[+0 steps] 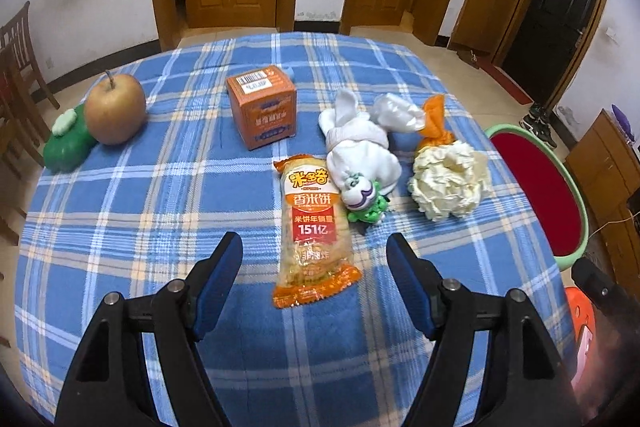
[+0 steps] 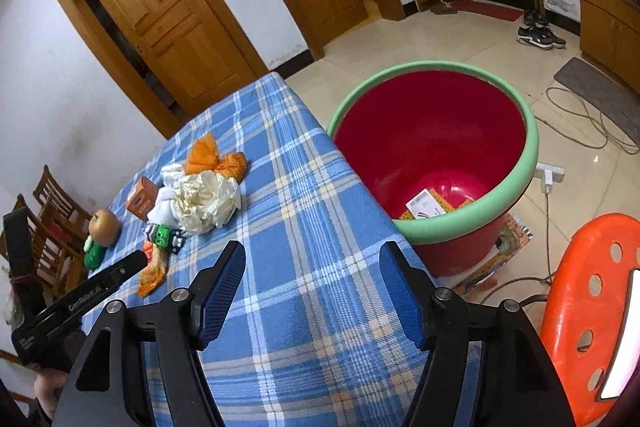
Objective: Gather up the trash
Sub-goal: 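Move both tools back to the table and grasp the snack bag with the left tool, then grasp the crumpled paper with the right tool while the left tool holds the snack bag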
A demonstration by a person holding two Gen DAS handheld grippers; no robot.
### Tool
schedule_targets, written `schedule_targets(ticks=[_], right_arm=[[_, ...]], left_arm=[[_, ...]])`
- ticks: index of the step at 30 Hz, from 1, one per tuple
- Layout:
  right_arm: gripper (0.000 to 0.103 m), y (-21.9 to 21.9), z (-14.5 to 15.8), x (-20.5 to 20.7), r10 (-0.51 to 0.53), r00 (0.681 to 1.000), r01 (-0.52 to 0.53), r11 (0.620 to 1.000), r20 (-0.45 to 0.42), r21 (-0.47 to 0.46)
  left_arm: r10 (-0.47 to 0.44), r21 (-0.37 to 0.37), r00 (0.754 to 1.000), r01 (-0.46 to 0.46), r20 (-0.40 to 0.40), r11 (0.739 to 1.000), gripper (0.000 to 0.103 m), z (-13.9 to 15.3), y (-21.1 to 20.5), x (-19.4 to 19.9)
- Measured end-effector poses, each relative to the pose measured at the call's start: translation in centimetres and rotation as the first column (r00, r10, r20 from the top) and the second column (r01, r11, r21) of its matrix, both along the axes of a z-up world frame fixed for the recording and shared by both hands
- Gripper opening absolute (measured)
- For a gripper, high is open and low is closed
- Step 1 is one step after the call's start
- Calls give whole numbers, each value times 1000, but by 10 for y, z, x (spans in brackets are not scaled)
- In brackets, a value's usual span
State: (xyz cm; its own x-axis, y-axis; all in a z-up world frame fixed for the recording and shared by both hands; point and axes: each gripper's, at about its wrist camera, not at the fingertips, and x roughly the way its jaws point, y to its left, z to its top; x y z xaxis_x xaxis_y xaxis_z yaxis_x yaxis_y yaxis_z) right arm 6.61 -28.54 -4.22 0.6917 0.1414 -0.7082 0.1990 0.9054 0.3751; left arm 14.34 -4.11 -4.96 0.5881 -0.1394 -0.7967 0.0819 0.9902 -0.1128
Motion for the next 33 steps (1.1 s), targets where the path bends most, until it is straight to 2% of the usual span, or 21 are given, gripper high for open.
schedule_targets(ticks=[10,14,21,22,26,28,33], right_arm=[[71,5,-6,13,22,999,-23,1000,-29,-7],[71,8,-5,16,36,999,-36,999,-24,-11],[71,14,-5,21,55,998,-55,998,-29,-10],[71,15,-5,21,56,998,-57,998,-29,-11],[71,20,-4,22,72,997,-72,997,-31,-14],[71,23,-3,23,82,996,-83,996,-30,-17],[71,33,3,29,110,994,-111,993,-17,-35]], left_arm=[[25,55,999,-23,-35,998,74,-21,0,21],[44,43,998,-42,-48,998,74,-26,6,26],[36,70,999,-34,-27,997,74,-28,6,31],[34,73,999,-32,-25,997,73,-28,6,32],[28,66,1000,-27,-13,997,51,-26,9,31],[29,51,999,-28,-14,998,45,-25,12,31],[55,14,998,-55,-10,998,41,-21,28,22]])
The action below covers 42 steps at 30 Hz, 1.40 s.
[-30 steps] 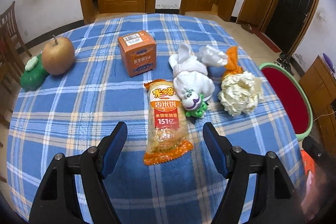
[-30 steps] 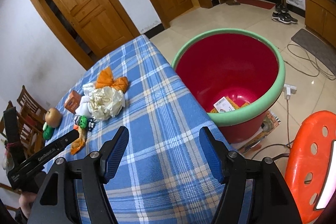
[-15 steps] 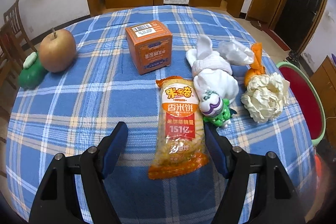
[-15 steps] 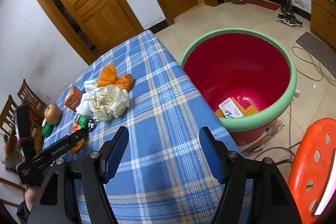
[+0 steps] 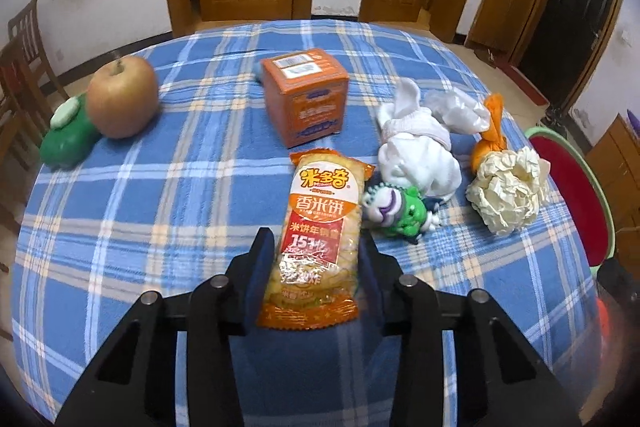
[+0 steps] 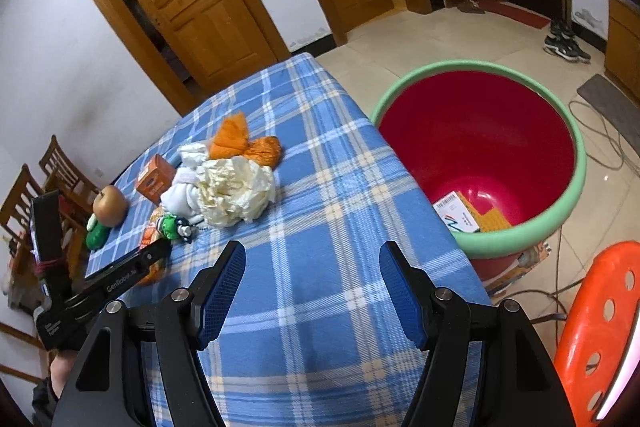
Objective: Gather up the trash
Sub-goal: 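Grasp the crumpled paper with the right tool while the left tool holds the snack bag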
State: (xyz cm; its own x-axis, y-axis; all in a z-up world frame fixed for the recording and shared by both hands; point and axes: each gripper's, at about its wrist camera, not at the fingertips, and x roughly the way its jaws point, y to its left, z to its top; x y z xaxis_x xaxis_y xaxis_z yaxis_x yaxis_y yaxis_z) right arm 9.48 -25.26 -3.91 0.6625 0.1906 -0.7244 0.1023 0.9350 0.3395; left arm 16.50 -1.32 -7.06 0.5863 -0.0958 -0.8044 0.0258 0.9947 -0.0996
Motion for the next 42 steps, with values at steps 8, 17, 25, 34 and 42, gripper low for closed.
schedule_targets(ticks=[8,17,25,34,42], right_arm=[[71,23,0,17,64,998,-64,998,-7,-22],[79,53,-5,48,134,991,-135,988,-20,-75],[87,74,-15,79,169,985,-172,975,-33,-143],[87,74,-32,100,185,979,-195,971,-79,-137],[65,63,-29,97,191,979,-196,977,-69,-85]], left_arm=[[83,-29,996,-82,27,996,39,12,30,-13],[136,-40,991,-136,8,990,39,7,46,-12],[161,-42,987,-162,-7,986,39,0,54,-10],[159,-27,987,-159,-7,987,39,-4,50,-6],[160,-28,987,-160,-10,987,39,-3,50,-8]])
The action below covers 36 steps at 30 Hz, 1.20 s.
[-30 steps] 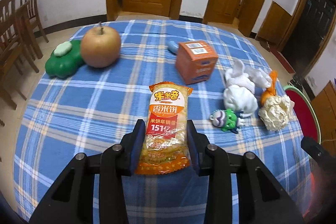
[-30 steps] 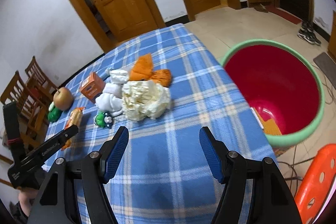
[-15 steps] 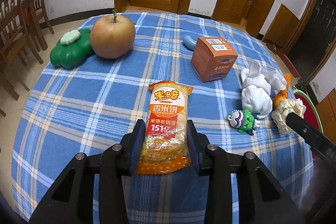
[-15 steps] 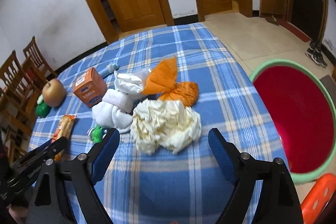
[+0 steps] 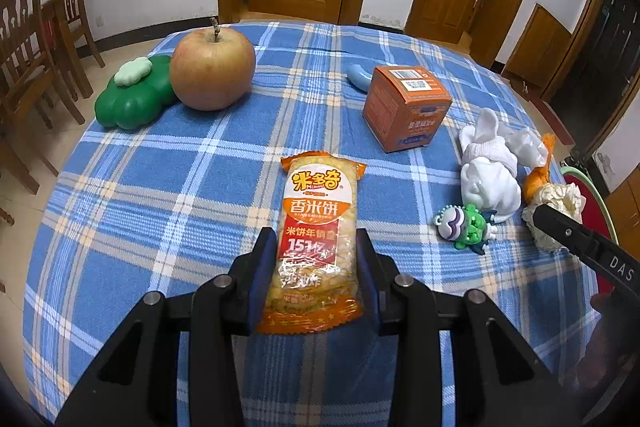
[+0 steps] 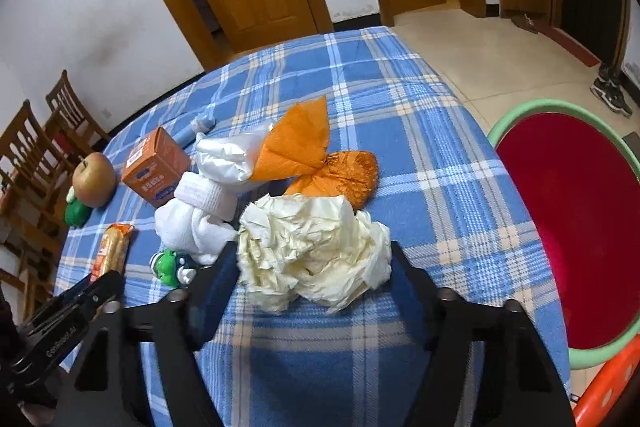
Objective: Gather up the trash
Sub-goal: 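Grasp the crumpled paper with the right tool while the left tool holds the snack bag, then carry the crumpled paper over the red bucket with the right tool while the left tool holds the snack bag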
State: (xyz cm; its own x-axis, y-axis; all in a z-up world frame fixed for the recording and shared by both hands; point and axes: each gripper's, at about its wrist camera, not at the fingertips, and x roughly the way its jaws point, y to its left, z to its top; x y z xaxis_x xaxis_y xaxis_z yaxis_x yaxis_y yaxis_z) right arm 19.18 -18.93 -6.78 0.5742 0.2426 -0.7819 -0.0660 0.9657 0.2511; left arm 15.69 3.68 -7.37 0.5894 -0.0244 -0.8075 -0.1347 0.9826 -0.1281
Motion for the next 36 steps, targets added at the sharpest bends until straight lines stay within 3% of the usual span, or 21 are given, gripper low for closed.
schedule_targets(ticks=[5,15,26,36], right_arm=[[57,-1,10,-14,25,999,-25,1000,28,18],[57,-9,33,-49,36,996,-41,997,81,60],[57,-46,65,-86,-40,986,23,994,160,103],[57,-92,72,-98,-136,973,115,986,184,121]], left_arm=[[-9,6,1000,9,9,1000,39,4,-4,-6],[-30,13,999,29,37,999,39,20,-14,-20],[-97,22,992,95,83,995,39,43,-43,-34],[-177,37,979,174,101,984,39,58,-83,-28]])
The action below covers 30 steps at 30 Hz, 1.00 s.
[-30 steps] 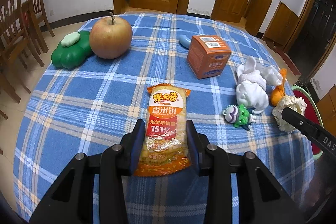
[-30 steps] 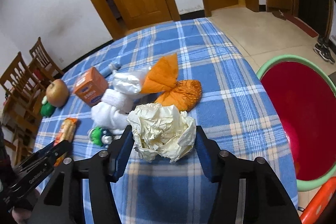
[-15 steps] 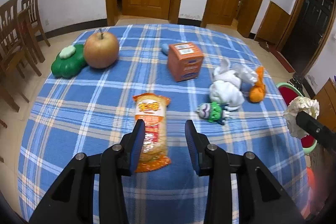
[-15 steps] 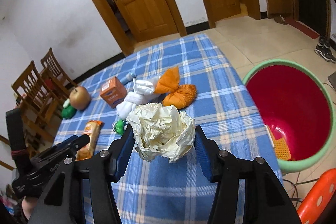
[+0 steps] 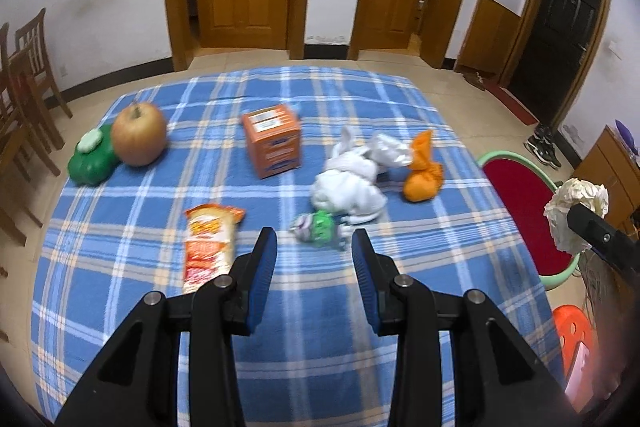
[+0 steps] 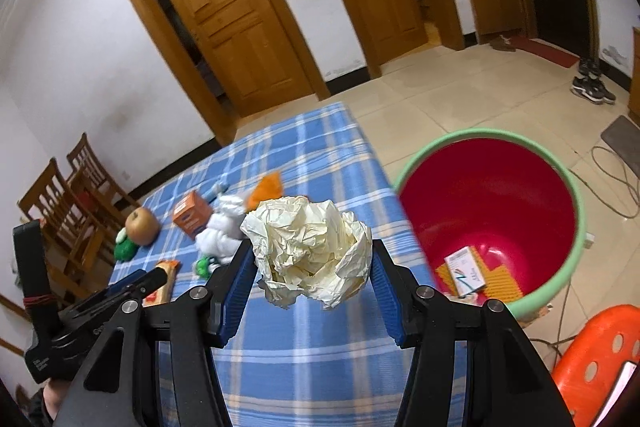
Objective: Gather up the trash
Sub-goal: 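Carry the crumpled paper over the red bucket with the right tool while the left tool holds the snack bag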
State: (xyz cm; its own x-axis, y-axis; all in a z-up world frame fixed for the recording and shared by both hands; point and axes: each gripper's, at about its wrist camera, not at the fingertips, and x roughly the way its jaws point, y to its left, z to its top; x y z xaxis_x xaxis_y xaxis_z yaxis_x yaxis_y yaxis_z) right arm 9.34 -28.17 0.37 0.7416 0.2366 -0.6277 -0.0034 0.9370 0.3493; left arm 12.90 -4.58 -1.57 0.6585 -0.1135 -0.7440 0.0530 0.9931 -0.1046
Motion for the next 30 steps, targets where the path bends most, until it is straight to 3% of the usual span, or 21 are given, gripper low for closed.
schedule_targets(ticks=[11,23,30], right_arm=[[57,-62,-14,-3,-141,990,141,990,-28,11],[60,-112,-44,5,-257,962,259,966,-89,14],[60,-118,-54,10,-248,963,252,967,-102,30]], left_arm=[[-130,-11,991,129,-20,992,38,2,-62,22],[-286,-46,958,284,-27,958,38,2,-128,38],[-269,-48,962,267,-39,963,38,0,-126,38]])
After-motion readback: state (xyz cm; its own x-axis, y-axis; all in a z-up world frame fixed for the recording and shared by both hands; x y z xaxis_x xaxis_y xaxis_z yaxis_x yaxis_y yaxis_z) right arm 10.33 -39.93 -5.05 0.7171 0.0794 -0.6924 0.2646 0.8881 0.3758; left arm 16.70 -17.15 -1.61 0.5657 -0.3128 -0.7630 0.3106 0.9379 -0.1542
